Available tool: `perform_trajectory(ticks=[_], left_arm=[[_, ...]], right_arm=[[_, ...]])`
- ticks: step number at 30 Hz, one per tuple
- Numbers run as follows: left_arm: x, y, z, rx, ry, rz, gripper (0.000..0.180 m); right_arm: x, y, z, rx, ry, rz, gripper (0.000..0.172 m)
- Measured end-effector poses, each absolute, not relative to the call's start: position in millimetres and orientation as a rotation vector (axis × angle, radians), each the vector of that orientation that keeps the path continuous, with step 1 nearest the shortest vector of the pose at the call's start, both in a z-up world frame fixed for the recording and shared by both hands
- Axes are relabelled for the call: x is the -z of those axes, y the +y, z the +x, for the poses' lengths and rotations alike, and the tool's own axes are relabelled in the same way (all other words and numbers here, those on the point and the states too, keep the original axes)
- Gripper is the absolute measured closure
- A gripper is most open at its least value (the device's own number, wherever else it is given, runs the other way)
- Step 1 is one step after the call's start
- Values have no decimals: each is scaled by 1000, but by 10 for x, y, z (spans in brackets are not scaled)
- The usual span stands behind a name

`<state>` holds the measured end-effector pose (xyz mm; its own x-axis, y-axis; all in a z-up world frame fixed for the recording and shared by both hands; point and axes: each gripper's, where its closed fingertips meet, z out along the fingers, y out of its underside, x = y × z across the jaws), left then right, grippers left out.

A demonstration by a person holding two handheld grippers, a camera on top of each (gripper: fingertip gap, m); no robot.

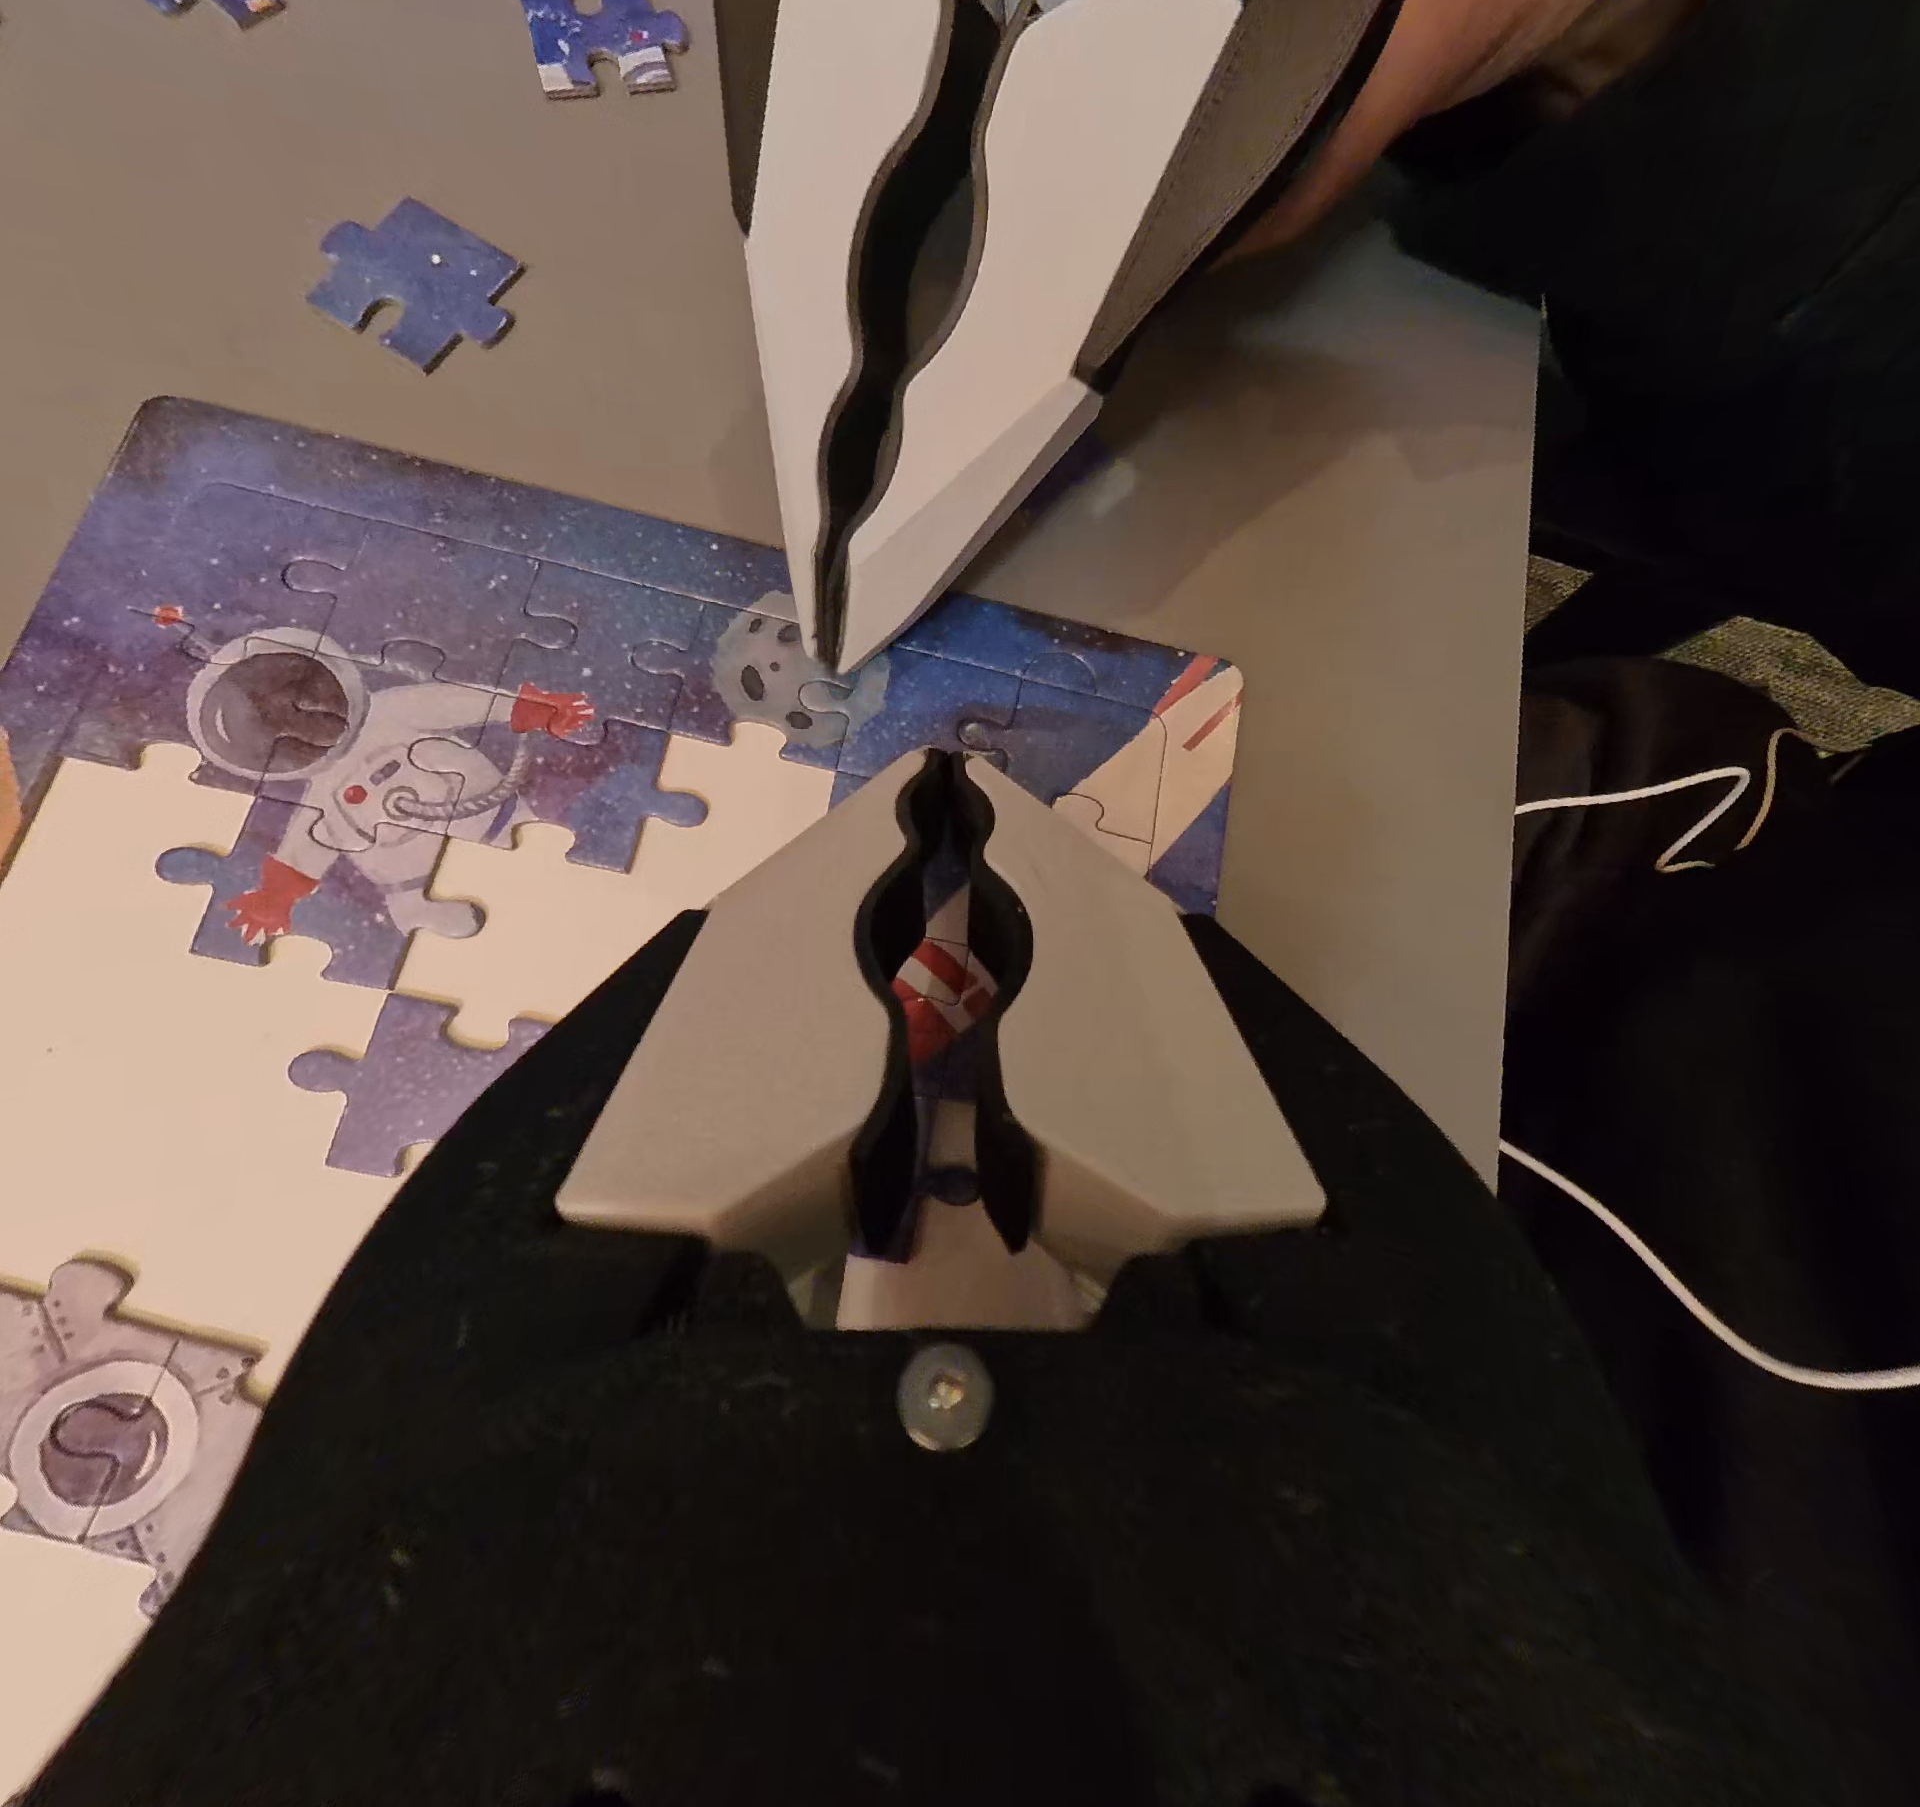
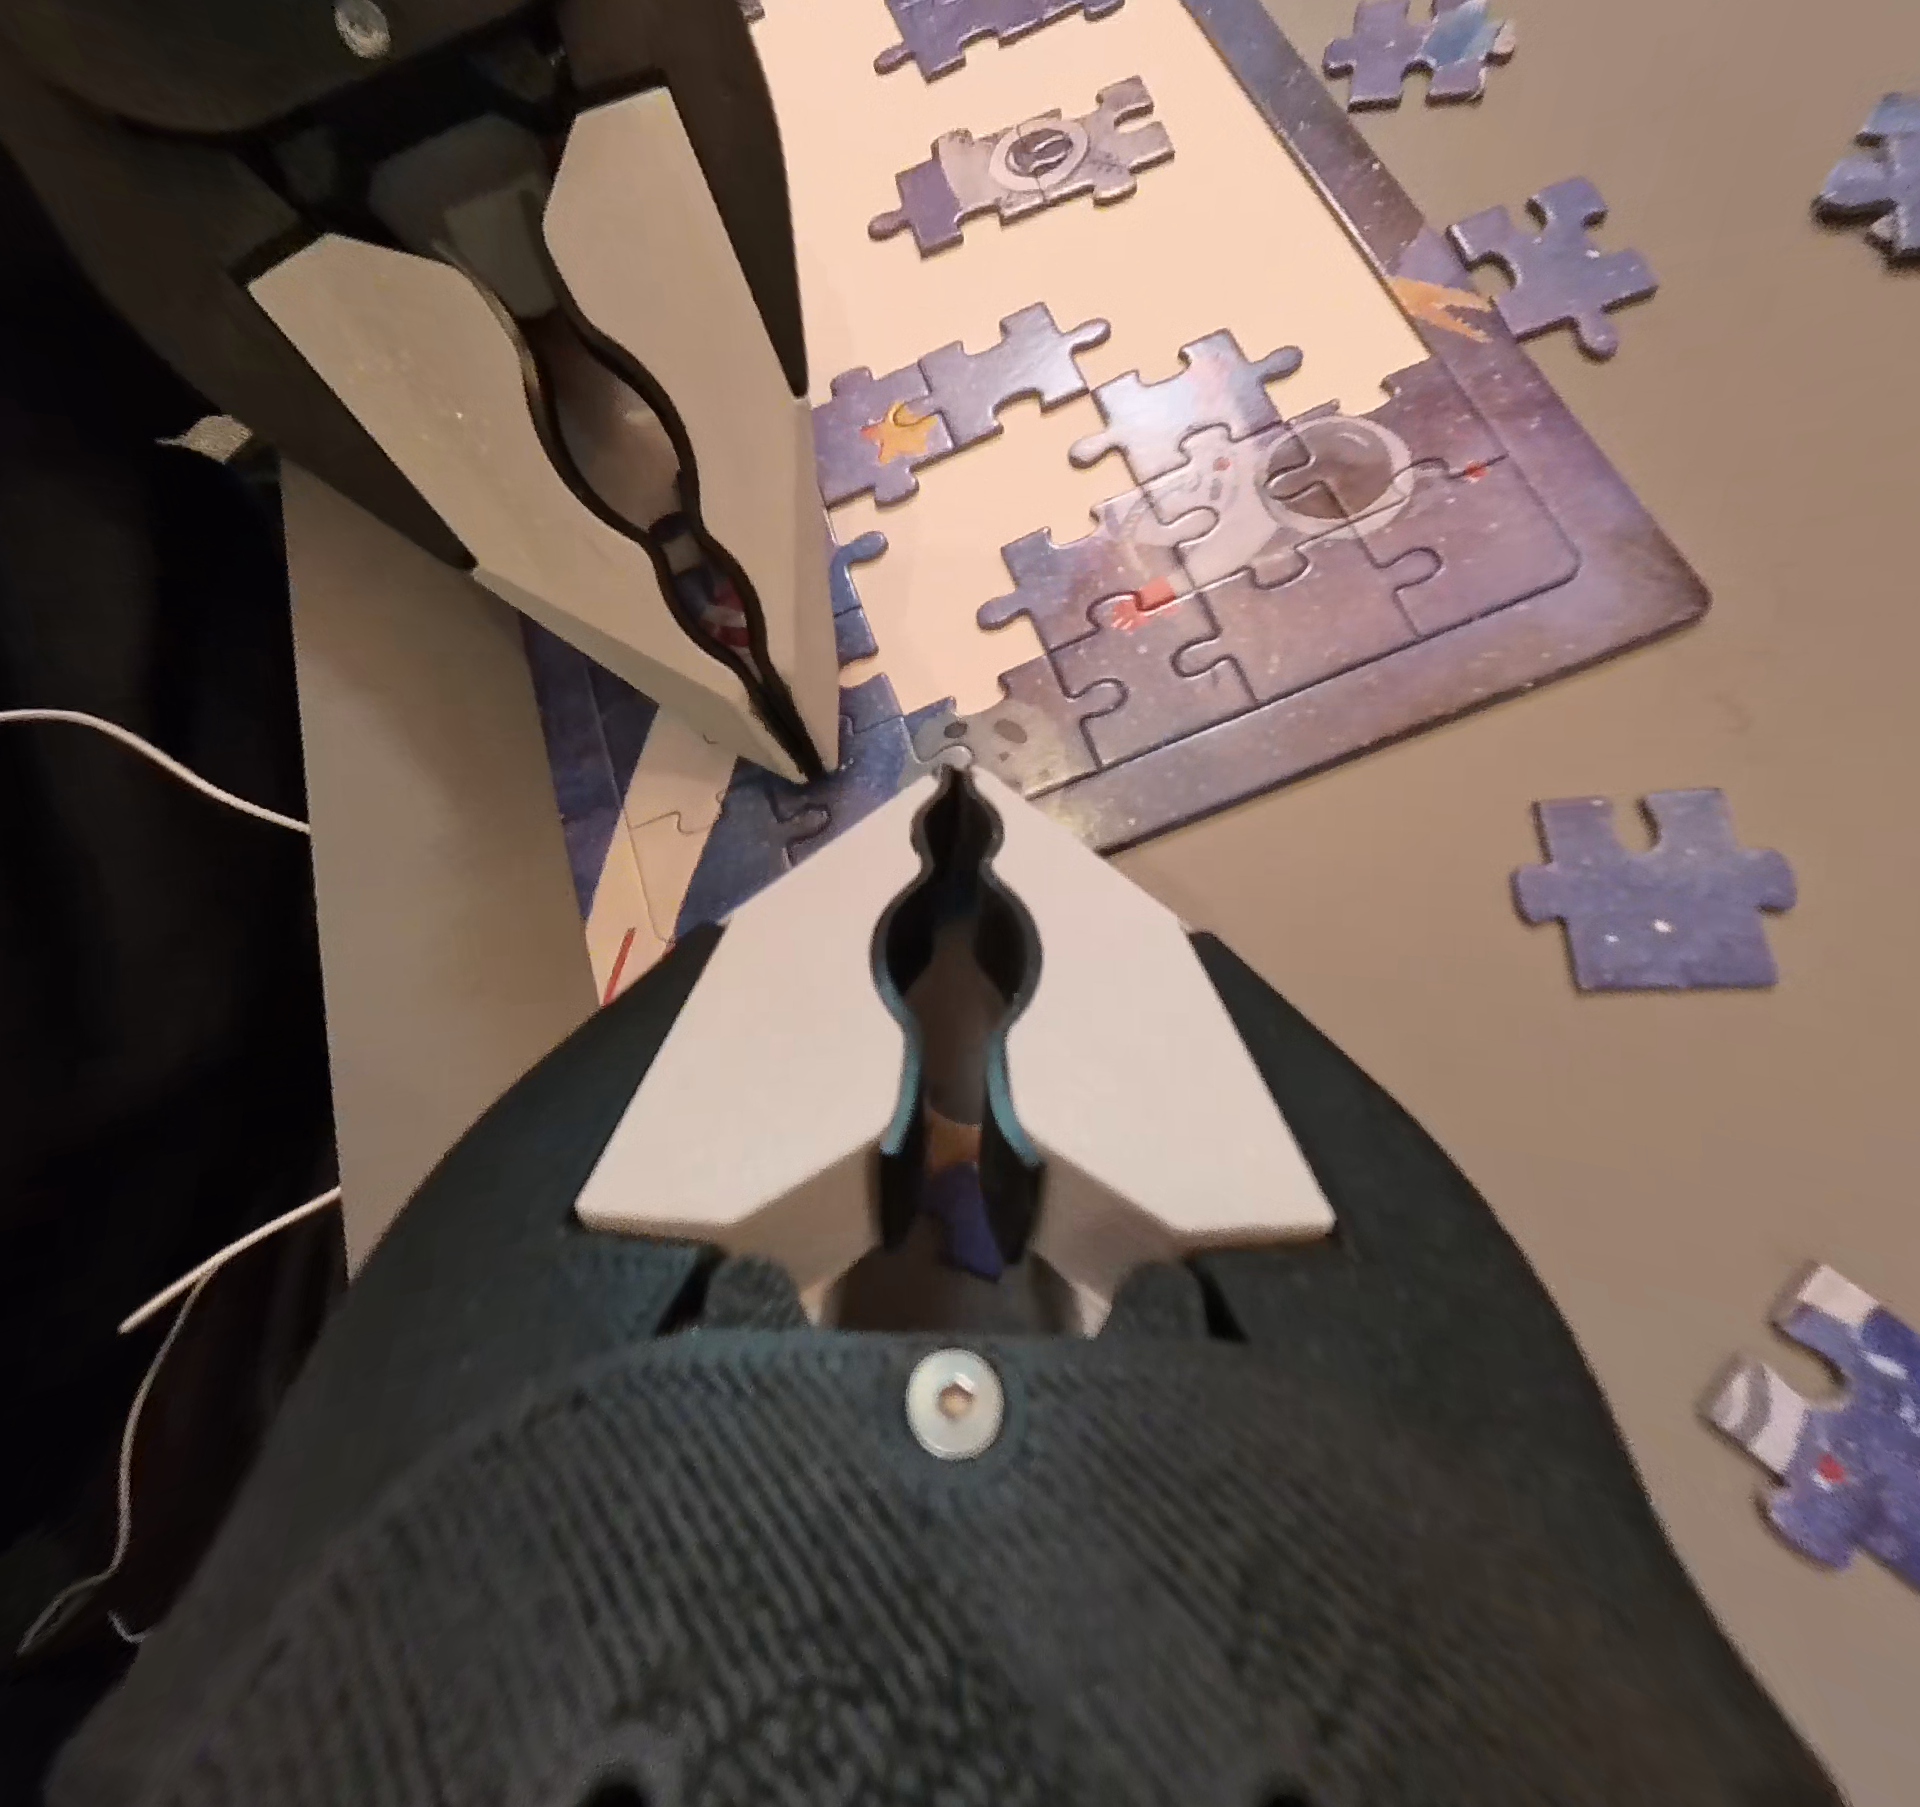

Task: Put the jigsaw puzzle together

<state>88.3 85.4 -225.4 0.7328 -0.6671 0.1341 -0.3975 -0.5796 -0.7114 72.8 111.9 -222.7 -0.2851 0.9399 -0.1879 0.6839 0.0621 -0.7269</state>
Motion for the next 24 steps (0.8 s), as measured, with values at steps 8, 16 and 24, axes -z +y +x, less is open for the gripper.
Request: perform_trajectory(ticks=[8, 16, 24], left_arm=[[2254, 855, 884, 529, 789, -2258, 180], [2254, 856, 883, 526, 788, -2259, 180], [2256, 857, 882, 518, 788, -2261, 180]], right_arm=[[2229, 861, 859, -1178, -2160, -1546, 172], [2228, 866, 877, -1168, -2156, -1512, 172], [2229, 908, 867, -1126, -2138, -1500, 172]])
